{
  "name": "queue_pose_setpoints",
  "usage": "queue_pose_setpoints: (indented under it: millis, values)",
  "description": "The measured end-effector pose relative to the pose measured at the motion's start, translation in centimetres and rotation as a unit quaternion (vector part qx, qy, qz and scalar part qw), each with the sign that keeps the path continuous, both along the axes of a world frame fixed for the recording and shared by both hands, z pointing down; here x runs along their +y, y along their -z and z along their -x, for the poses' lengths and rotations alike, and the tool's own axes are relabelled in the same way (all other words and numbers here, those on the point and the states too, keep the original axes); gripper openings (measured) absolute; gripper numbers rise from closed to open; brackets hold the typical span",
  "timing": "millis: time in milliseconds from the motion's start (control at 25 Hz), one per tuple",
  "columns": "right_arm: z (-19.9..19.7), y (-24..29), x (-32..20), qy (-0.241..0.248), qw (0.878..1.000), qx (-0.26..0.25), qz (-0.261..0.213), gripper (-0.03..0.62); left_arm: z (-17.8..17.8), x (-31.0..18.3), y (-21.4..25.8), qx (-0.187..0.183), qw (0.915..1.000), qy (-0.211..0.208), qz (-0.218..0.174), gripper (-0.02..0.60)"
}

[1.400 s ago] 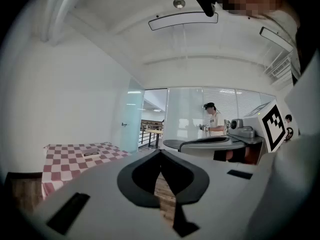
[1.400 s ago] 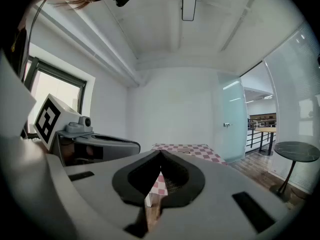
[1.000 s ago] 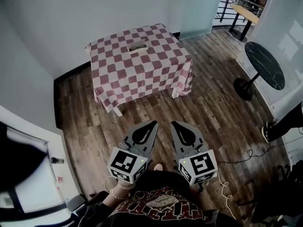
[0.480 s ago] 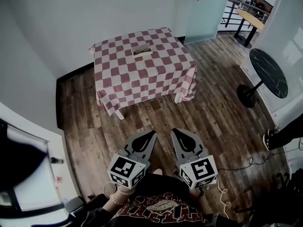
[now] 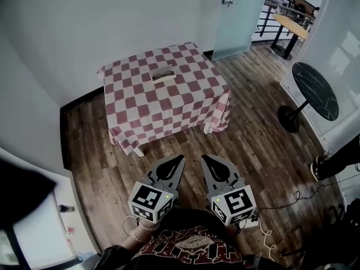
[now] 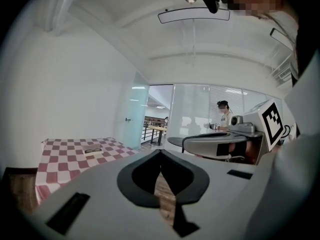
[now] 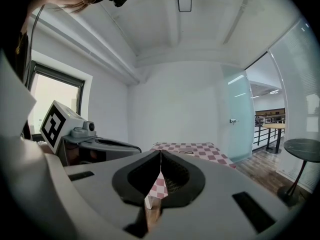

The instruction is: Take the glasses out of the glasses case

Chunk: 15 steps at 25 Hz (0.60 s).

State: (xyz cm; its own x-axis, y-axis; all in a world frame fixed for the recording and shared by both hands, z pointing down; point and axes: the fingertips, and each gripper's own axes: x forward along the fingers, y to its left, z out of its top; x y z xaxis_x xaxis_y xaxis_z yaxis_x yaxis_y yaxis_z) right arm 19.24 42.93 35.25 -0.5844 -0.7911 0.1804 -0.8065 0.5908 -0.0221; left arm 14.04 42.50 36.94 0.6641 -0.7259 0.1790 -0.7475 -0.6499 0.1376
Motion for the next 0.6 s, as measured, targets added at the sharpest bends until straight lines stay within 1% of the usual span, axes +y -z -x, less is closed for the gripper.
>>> queue_pose_setpoints:
  millis: [320,600]
  values:
    - [1.9,-0.1,-5.0,-0.006,1.0,0.011,0.005,0.02,1.1,-4.9,-0.9,0.008,0.9994,-0.025,0.024,0.003]
    - [4.3,-1.0,-7.9,-0.006,1.0,0.013,0.011,0.02,2.8,-7.7,-1.2,0.011,0.9989,-0.038,0.023,0.003]
